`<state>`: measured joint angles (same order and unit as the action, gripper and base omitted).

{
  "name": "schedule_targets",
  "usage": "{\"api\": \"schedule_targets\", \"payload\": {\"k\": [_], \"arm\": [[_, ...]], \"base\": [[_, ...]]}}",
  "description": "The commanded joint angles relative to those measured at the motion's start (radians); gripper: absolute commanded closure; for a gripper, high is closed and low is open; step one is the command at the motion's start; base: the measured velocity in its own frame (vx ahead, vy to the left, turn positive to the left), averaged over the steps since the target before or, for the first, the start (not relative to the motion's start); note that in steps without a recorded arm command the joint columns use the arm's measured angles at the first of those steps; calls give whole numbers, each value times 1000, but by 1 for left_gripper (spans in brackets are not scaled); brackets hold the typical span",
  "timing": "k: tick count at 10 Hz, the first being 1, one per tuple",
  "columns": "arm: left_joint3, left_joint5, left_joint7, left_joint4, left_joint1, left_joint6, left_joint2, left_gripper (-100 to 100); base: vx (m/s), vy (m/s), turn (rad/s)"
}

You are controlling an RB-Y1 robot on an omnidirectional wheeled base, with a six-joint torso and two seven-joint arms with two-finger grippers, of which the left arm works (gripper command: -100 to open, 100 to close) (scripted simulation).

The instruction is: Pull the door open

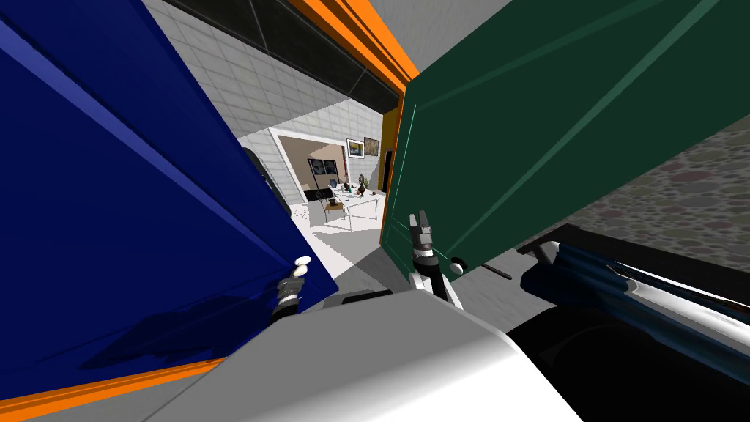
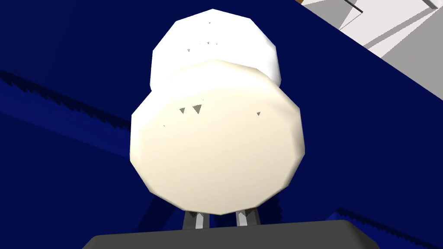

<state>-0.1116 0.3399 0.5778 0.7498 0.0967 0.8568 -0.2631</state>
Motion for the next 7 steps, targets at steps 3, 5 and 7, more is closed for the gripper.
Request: {"api": "schedule_targets", "payload": {"k": [3,5,7], "arm": [[9,18,69,14,-18,10,4,100],[12,32,110,15,-20,6,5,100],[14,47,151,16,-21,3,6,100]], "base": [[-44,9,-61],[-25,6,-33],[-45,14,-63]]}}
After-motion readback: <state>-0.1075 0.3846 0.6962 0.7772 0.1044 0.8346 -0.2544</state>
